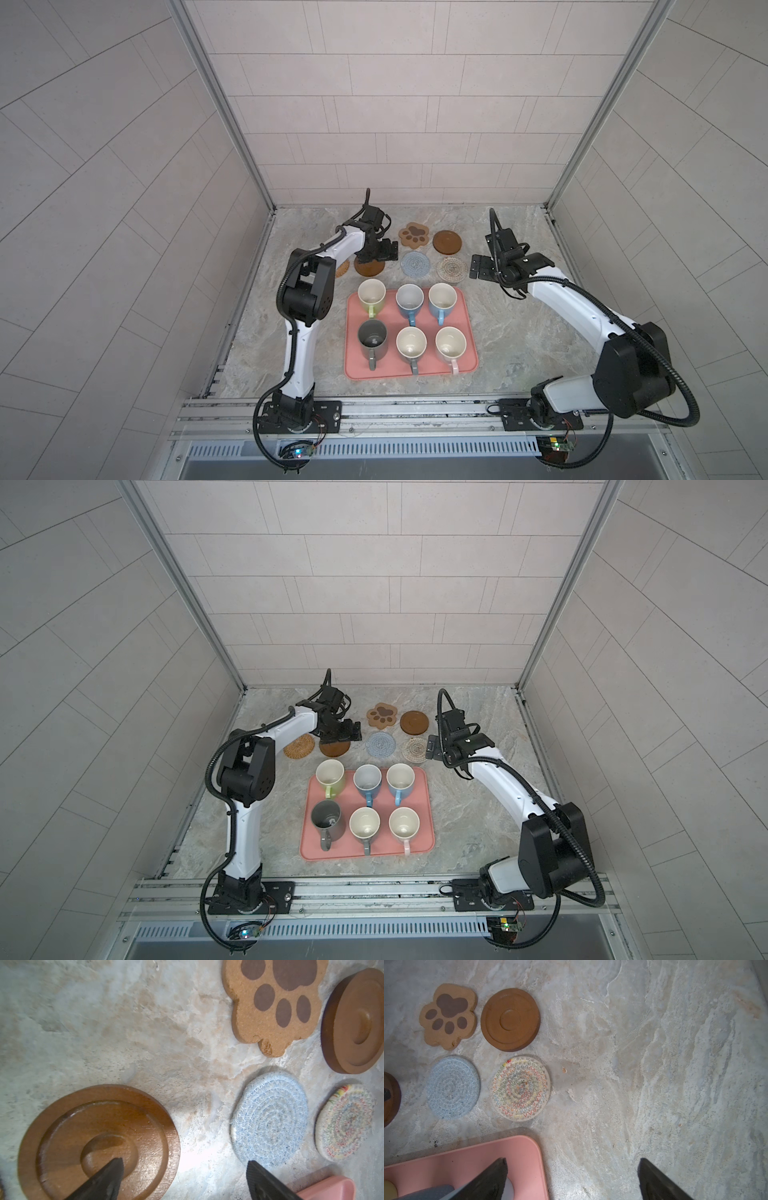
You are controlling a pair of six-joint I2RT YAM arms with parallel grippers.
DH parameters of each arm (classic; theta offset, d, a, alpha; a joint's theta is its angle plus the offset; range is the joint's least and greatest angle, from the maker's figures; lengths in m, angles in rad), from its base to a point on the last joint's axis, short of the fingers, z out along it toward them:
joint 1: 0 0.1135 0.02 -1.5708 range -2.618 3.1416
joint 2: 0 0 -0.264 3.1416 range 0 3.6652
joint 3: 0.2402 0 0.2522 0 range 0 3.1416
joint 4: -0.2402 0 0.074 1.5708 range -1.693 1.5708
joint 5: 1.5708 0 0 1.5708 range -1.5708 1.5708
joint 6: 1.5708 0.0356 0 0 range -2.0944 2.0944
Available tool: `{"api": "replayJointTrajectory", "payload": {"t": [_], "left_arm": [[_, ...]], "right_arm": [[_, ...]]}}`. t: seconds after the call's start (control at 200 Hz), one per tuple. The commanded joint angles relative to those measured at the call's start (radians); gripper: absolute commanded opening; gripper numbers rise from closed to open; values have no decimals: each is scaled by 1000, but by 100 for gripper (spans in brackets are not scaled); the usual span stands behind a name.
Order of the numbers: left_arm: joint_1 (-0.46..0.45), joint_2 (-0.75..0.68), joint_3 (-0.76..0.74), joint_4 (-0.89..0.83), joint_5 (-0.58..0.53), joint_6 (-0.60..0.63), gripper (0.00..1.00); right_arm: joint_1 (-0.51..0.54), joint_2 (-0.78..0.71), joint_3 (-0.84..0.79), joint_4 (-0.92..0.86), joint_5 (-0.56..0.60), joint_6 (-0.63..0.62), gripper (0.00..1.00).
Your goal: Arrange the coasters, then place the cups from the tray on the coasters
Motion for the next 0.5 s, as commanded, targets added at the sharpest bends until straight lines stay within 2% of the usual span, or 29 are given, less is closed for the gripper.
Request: {"api": "replayJointTrajectory", "payload": {"t": [0.0, 0.2, 0.495], "left_arm": [[3, -91, 1, -18, -18, -9, 100], [24, -213, -125, 71, -15, -81, 100], [66, -369, -275, 114, -26, -141, 100]], "right_arm": [[6, 40, 60, -18, 3, -27, 100], [6, 144, 178, -32, -51, -52, 99], [21, 322, 353, -35, -155, -65, 99]]}}
